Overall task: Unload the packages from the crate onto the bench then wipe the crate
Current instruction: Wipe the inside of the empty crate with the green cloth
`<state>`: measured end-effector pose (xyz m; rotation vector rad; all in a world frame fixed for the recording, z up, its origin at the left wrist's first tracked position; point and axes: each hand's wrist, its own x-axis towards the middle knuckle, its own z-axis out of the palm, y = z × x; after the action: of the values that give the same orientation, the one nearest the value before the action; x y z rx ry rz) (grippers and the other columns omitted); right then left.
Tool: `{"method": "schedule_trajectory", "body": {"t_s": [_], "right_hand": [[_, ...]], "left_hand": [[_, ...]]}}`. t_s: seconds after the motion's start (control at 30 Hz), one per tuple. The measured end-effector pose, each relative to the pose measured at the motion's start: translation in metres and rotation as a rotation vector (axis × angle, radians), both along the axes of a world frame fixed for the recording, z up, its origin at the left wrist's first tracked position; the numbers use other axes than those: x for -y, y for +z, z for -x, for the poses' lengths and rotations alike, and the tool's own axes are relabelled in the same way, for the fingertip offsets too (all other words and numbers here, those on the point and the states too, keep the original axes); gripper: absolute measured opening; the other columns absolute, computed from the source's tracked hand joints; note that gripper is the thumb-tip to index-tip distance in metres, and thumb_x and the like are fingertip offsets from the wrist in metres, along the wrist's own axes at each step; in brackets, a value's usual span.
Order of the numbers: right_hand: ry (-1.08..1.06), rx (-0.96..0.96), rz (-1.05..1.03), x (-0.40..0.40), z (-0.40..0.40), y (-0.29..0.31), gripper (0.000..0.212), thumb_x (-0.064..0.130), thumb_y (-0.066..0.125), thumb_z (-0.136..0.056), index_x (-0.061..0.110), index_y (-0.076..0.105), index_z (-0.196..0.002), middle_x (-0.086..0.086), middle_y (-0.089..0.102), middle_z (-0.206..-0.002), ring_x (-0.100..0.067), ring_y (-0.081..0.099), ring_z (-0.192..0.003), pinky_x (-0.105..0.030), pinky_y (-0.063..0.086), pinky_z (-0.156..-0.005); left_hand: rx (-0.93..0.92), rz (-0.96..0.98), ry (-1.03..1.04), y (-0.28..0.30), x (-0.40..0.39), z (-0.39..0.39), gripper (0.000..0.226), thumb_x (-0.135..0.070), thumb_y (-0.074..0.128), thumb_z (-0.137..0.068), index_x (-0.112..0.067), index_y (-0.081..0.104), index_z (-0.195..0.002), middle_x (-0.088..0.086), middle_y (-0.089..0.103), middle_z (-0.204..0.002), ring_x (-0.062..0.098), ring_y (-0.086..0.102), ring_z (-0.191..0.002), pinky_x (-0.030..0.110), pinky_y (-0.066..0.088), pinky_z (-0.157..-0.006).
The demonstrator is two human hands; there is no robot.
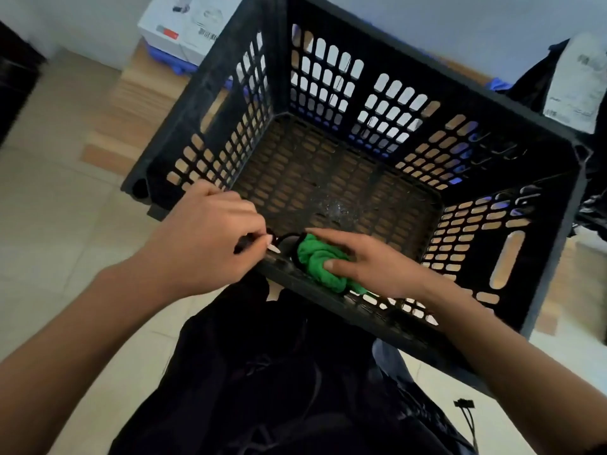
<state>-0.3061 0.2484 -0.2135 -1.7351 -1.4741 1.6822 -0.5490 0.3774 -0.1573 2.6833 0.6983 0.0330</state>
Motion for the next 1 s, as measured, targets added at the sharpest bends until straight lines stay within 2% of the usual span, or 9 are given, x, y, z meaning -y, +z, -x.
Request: {"method": "schedule_trajectory", "body": {"t_s": [0.1, 0.23, 0.33, 0.5, 0.67, 0.77, 0.87, 0.93, 1.0], "right_hand": [[-0.087, -0.196, -0.008, -0.002, -0.004, 0.004, 0.051, 0.014, 0.063, -0.101, 0.027, 0.05, -0.149, 0.016, 0.06, -0.141, -0.002, 0.055, -0.131, -0.032, 0.042, -0.115], [0.023, -0.259, -0.059, -0.005, -0.001, 0.009, 0.046, 0.017, 0.066, -0.099, 0.025, 0.057, -0.144, 0.014, 0.061, -0.139, -0.003, 0.054, -0.131, -0.022, 0.039, -0.112], [0.061, -0.16, -0.042, -0.008, 0.01, -0.003, 0.044, 0.004, 0.067, -0.095, 0.029, 0.067, -0.132, 0.011, 0.063, -0.132, 0.001, 0.057, -0.123, -0.015, 0.038, -0.107], [0.173, 0.095, -0.122, -0.024, 0.023, -0.039, 0.049, -0.009, 0.061, -0.082, 0.018, 0.075, -0.121, 0.001, 0.064, -0.123, -0.008, 0.057, -0.114, -0.008, 0.035, -0.096], [0.332, 0.286, -0.114, -0.039, 0.038, -0.104, 0.03, -0.001, 0.058, -0.087, 0.008, 0.075, -0.111, -0.012, 0.063, -0.12, -0.031, 0.059, -0.116, -0.033, 0.047, -0.096], [0.405, 0.391, -0.047, -0.05, 0.046, -0.135, 0.018, 0.007, 0.059, -0.092, 0.006, 0.072, -0.105, -0.016, 0.065, -0.113, -0.034, 0.061, -0.109, -0.03, 0.043, -0.078], [0.416, 0.346, 0.061, -0.061, 0.042, -0.144, 0.037, 0.001, 0.056, -0.086, 0.014, 0.073, -0.115, -0.011, 0.072, -0.112, -0.03, 0.064, -0.108, -0.032, 0.052, -0.083], [0.34, 0.221, 0.16, -0.063, 0.03, -0.139, 0.048, -0.002, 0.054, -0.089, 0.022, 0.072, -0.127, -0.001, 0.074, -0.115, -0.023, 0.066, -0.106, -0.033, 0.055, -0.089], [0.228, 0.049, 0.23, -0.063, 0.019, -0.129, 0.046, -0.002, 0.057, -0.092, 0.023, 0.071, -0.128, 0.003, 0.075, -0.113, -0.018, 0.069, -0.104, -0.032, 0.055, -0.091]], "left_hand": [[0.058, -0.087, 0.069, -0.013, 0.009, 0.006, 0.037, -0.035, 0.049, -0.098, -0.019, 0.064, -0.068, -0.009, 0.059, -0.068, 0.017, 0.055, -0.069, 0.04, 0.036, -0.082], [0.125, -0.2, 0.125, -0.023, 0.014, 0.002, 0.039, -0.03, 0.05, -0.098, -0.017, 0.06, -0.062, -0.004, 0.057, -0.062, 0.02, 0.054, -0.064, 0.041, 0.039, -0.081], [0.103, -0.216, 0.136, -0.029, 0.013, -0.001, 0.039, -0.03, 0.05, -0.096, -0.018, 0.061, -0.061, -0.006, 0.054, -0.058, 0.017, 0.049, -0.058, 0.034, 0.036, -0.071], [0.053, -0.179, 0.174, -0.032, 0.012, -0.003, 0.042, -0.035, 0.047, -0.096, -0.02, 0.057, -0.058, -0.008, 0.044, -0.055, 0.014, 0.04, -0.053, 0.027, 0.027, -0.055], [0.06, -0.189, 0.171, -0.031, 0.012, -0.004, 0.039, -0.034, 0.049, -0.094, -0.02, 0.055, -0.057, -0.008, 0.044, -0.056, 0.014, 0.04, -0.053, 0.025, 0.024, -0.054], [0.074, -0.197, 0.179, -0.03, 0.013, -0.005, 0.037, -0.032, 0.052, -0.092, -0.02, 0.052, -0.057, -0.007, 0.045, -0.057, 0.014, 0.041, -0.055, 0.026, 0.025, -0.055], [0.089, -0.198, 0.182, -0.031, 0.013, -0.006, 0.037, -0.033, 0.052, -0.091, -0.022, 0.048, -0.056, -0.007, 0.044, -0.057, 0.015, 0.041, -0.054, 0.026, 0.029, -0.053], [0.1, -0.21, 0.188, -0.032, 0.013, -0.006, 0.038, -0.033, 0.052, -0.091, -0.022, 0.047, -0.056, -0.008, 0.041, -0.056, 0.014, 0.038, -0.053, 0.026, 0.027, -0.053], [0.117, -0.215, 0.196, -0.034, 0.013, -0.005, 0.038, -0.033, 0.053, -0.091, -0.021, 0.047, -0.056, -0.009, 0.04, -0.056, 0.014, 0.038, -0.053, 0.026, 0.026, -0.053]]}}
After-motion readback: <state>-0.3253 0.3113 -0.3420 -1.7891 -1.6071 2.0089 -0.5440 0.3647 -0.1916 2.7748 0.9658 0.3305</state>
